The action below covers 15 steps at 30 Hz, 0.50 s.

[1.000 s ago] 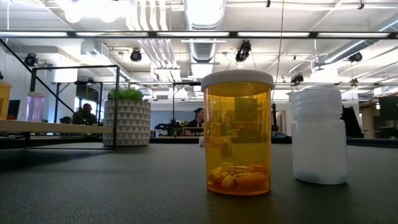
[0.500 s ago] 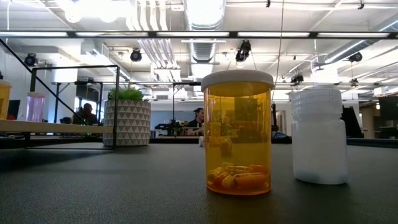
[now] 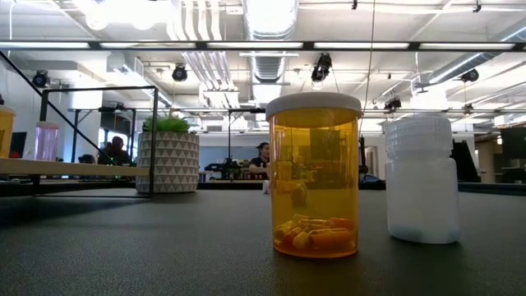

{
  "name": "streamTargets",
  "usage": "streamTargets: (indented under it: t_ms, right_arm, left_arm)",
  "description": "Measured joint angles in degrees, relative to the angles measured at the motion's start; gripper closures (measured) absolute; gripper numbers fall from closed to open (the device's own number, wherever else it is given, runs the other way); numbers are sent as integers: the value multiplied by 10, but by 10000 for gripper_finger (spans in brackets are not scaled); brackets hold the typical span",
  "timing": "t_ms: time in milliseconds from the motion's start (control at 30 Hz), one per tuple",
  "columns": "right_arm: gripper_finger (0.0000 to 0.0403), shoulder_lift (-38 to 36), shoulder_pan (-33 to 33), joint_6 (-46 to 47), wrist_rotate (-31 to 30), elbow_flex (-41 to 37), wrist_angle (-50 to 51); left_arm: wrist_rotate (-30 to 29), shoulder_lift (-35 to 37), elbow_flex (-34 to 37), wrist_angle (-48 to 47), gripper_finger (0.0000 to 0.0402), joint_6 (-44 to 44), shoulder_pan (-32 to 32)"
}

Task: Pick and place medicine bottles onto shelf by color
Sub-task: Put the right pink pill bottle on the shelf aligned with the other pink pill bottle

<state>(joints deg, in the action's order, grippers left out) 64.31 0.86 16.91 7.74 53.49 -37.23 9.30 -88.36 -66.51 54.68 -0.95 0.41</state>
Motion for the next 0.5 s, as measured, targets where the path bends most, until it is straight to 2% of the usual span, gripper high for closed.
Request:
streamTargets:
  t_ms: [267, 500]
  right_arm:
    - [309, -50, 0, 2, -3, 0, 112]
    - [308, -133, 0, 39, -42, 0, 354]
  left_arm:
    - [-63, 5, 0, -70, 174, 53, 1]
    - [-67, 45, 0, -306, 149, 161, 9]
